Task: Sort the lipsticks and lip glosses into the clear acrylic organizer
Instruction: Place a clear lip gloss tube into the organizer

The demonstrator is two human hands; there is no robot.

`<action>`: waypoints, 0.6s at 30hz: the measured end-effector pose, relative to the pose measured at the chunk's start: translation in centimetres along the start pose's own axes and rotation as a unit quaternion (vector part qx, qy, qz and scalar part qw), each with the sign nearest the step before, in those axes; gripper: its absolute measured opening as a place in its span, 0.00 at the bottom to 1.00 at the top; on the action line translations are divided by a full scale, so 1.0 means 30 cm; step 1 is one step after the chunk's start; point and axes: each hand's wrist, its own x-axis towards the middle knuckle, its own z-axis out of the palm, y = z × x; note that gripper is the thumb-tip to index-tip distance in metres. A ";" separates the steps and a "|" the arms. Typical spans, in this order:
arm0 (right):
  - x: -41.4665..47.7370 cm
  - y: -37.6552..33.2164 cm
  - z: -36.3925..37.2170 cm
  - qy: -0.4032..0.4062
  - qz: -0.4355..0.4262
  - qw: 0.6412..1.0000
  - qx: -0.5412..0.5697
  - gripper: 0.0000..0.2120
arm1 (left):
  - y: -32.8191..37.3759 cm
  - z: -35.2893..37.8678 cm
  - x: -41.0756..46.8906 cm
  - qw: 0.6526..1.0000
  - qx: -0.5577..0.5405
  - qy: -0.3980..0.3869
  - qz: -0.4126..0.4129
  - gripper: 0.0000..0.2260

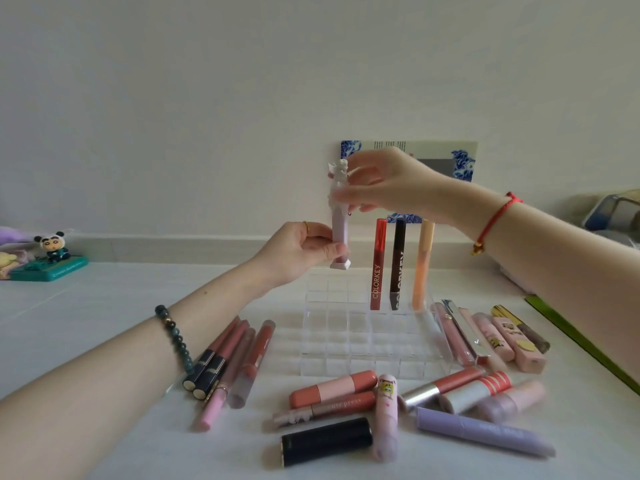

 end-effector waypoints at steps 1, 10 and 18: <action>0.005 -0.001 -0.017 -0.002 0.003 1.000 0.013 0.07 | -0.003 -0.001 0.003 1.000 0.002 -0.012 -0.004 0.02; 0.058 0.003 -0.063 0.017 -0.004 0.997 -0.070 0.05 | -0.021 -0.001 0.039 0.998 -0.002 -0.065 -0.020 0.08; 0.056 0.058 -0.039 0.049 0.005 0.993 -0.111 0.06 | -0.062 0.053 0.072 0.998 0.051 0.037 -0.010 0.11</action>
